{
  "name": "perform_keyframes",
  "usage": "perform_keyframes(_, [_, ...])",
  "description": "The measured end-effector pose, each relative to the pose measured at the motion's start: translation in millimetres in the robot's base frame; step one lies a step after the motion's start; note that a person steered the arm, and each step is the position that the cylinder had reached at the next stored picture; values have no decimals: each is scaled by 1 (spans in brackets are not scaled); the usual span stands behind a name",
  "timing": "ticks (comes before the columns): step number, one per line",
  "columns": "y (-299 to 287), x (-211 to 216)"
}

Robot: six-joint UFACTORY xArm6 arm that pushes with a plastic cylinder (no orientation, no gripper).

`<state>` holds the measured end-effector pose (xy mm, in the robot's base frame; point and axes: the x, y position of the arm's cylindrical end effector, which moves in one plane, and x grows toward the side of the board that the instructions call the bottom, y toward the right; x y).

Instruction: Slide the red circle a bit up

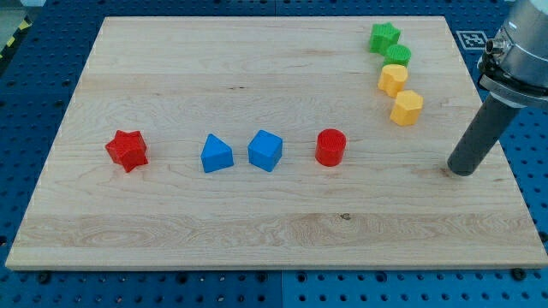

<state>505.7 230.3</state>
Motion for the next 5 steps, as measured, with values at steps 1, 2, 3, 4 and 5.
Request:
perform_keyframes(1, [-19,0])
perform_keyframes(2, [-81,0])
perform_keyframes(3, [-137,0])
perform_keyframes(4, [-160,0])
perform_keyframes(5, [-160,-1])
